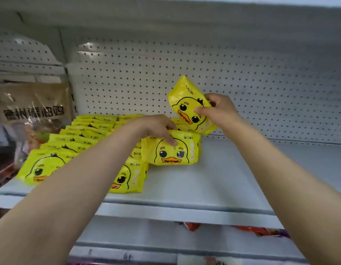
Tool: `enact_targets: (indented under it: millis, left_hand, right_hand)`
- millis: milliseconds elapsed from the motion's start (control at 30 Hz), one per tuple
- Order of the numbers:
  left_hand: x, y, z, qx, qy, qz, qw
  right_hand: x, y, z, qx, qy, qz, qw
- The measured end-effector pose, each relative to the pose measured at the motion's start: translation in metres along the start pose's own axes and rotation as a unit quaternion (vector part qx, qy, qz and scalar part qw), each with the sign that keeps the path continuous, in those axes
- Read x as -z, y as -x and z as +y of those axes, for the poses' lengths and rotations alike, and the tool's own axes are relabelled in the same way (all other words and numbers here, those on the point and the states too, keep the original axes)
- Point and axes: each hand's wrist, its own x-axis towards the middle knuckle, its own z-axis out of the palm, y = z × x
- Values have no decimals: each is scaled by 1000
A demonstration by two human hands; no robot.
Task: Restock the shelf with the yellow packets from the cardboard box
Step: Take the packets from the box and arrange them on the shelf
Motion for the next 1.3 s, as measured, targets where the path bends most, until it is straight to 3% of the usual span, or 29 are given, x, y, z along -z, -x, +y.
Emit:
enact_targets:
  millis: [200,367,567,967,1133,1300]
  left_hand:
    - [-15,-49,9,10,-99,-52,994]
    - [-27,-65,0,1,-84,-52,995]
    - [-37,-79,-3,-15,-93,40,995]
    - [-55,-75,-21,-21,-55,127,990]
    - [-54,-67,-22,-20,-88,179,980]
    - [-19,-37,-5,-33,72,301,950]
  right_hand:
    - [15,-13,25,-8,42,-3,999]
    - [20,-17,37,-9,54,-24,998]
    - [24,-17,46,-14,76,-33,997]
    - [36,-14,48,-20,122,-64,990]
    - [43,-16,43,-22,165,-79,983]
    - [40,-17,40,-17,223,-149,963]
